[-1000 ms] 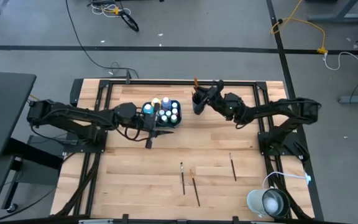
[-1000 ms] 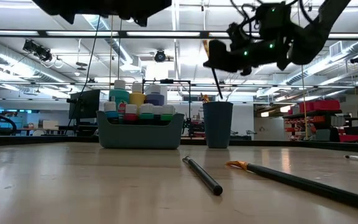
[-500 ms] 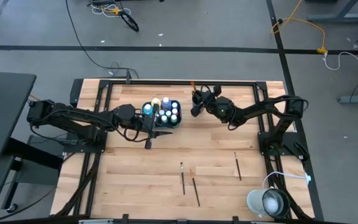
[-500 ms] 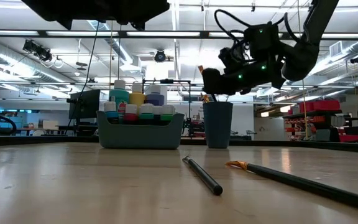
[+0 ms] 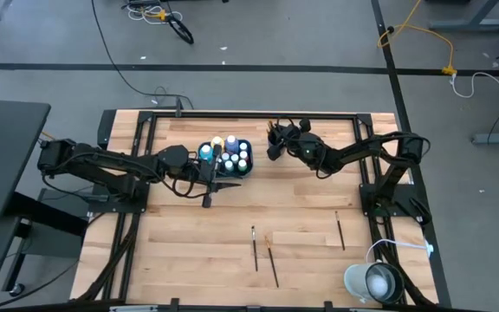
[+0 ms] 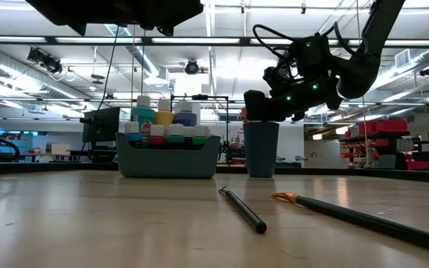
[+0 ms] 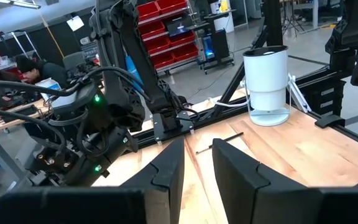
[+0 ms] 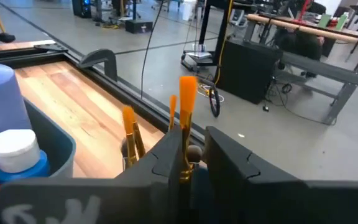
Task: Pick & Place Paint Supplies
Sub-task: Put the silver paint brush into the blue cup
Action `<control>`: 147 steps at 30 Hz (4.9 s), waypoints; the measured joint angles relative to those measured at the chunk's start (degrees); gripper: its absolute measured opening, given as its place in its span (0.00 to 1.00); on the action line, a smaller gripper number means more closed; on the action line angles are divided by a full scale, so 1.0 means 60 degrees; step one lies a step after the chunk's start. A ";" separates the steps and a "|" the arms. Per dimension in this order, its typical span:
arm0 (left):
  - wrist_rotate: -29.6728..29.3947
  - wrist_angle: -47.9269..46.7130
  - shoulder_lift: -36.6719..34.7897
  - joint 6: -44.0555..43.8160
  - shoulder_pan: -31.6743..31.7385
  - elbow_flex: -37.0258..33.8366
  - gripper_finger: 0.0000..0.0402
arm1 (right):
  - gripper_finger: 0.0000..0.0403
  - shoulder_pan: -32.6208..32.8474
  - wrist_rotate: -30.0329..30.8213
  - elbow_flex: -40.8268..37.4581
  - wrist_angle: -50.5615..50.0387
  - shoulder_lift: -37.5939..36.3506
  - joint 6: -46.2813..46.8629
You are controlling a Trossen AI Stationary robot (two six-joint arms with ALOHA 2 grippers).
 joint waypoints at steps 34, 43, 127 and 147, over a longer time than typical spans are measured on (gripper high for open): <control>-0.0612 -0.0137 0.0004 -0.0117 0.0000 0.0000 0.22 | 0.38 0.2373 -0.2323 0.0004 -0.8543 -0.5640 0.1860; -0.0705 -0.0285 0.0004 -0.0296 0.0000 0.0004 0.23 | 0.37 0.3112 -0.3709 0.0004 -1.0007 -0.5996 0.3093; 0.1538 -0.2250 0.7077 -0.0233 -0.1460 0.2529 0.56 | 0.37 0.4378 -0.4658 0.0007 -0.9912 -0.5982 0.4158; 0.1371 -0.2714 0.7406 0.0469 -0.1486 0.2750 0.22 | 0.37 0.4378 -0.4733 0.0007 -0.9897 -0.5982 0.4156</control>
